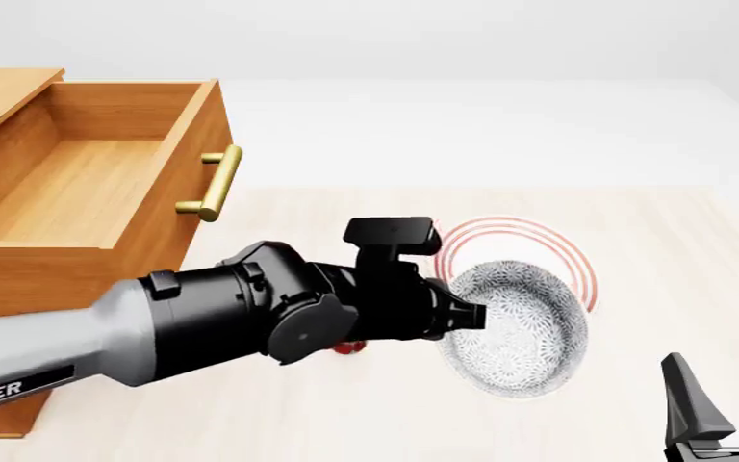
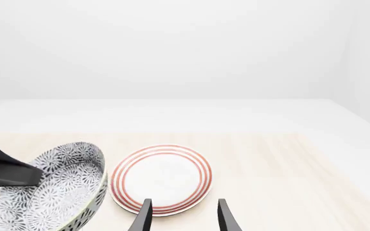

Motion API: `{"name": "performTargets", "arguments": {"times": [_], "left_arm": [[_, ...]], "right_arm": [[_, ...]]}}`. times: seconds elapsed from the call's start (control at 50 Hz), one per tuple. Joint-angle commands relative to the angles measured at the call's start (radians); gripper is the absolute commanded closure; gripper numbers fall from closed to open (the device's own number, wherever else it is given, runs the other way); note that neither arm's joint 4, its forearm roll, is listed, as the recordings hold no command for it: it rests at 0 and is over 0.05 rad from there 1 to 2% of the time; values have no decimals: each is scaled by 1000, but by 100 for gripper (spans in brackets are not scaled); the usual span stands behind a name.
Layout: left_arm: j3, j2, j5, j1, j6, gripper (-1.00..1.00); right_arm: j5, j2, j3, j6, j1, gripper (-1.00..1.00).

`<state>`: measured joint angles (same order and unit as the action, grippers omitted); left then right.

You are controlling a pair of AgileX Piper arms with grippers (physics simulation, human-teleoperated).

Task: Put the bowl in the top drawer of the cabinet.

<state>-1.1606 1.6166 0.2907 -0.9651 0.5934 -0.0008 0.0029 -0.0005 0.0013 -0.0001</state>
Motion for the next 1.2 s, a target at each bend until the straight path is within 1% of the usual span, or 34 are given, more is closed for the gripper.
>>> {"name": "performTargets", "arguments": {"times": [0.02,0.24,0.62,1.2], "left_arm": [[-41,-37,44,31,-38,100],[-75,-63,85,49,-59,100],[-156,-119,155,122,-103,100],[-201,-212,228,195,-162,100]], "right_arm": [[0,0,0,0,0,-100],[0,0,0,0,0,-100],[0,0,0,0,0,-100],[0,0,0,0,0,-100]]}}
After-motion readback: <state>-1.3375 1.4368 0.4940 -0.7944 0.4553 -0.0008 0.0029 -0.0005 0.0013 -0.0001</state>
